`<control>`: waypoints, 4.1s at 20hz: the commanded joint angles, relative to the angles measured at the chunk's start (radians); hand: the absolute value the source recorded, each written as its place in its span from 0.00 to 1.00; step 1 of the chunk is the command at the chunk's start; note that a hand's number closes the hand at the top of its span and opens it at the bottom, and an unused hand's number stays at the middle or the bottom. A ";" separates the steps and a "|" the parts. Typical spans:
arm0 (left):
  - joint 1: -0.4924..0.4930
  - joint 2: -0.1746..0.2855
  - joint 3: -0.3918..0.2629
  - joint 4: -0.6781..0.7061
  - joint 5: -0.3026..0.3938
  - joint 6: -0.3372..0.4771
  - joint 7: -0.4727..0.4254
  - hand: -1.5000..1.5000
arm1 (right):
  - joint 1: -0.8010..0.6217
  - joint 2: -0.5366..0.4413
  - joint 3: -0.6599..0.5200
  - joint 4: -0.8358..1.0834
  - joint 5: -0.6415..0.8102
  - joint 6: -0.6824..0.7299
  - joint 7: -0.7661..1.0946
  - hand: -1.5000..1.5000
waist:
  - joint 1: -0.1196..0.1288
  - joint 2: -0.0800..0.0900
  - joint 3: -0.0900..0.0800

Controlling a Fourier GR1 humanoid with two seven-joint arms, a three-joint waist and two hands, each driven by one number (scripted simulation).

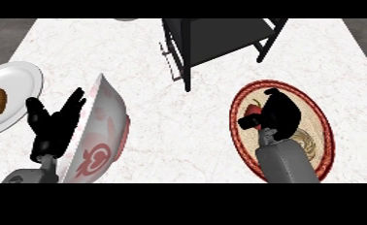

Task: Pick the bell pepper from the placemat and place it in the tiered shelf

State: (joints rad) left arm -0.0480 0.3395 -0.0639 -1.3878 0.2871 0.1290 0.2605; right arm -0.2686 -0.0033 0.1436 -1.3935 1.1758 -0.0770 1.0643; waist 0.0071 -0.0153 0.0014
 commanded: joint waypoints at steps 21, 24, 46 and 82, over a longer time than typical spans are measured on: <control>-0.012 -0.035 0.014 0.059 -0.023 -0.047 0.008 0.50 | -0.154 -0.014 0.405 -0.264 -0.494 0.415 -0.682 1.00 | -0.013 0.013 -0.002; 0.000 -0.045 0.018 0.037 -0.025 -0.024 0.028 0.50 | -0.166 0.003 0.351 -0.468 -0.522 0.436 -0.580 1.00 | -0.022 0.010 -0.001; 0.007 -0.107 0.001 0.002 -0.077 -0.002 0.031 0.50 | -0.930 -0.161 -0.290 -0.281 -0.774 0.598 -0.209 1.00 | 0.004 0.017 -0.002; -0.022 -0.147 0.027 0.073 -0.134 -0.046 -0.016 0.50 | -1.257 -0.254 -0.270 0.801 -0.553 0.267 -0.976 1.00 | 0.018 0.026 -0.003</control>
State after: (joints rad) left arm -0.0659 0.2346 -0.0165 -1.3986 0.1845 0.0661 0.2802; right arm -1.5032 -0.2868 -0.1260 -0.6436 0.6158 0.2248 0.1313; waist 0.0298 0.0051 0.0068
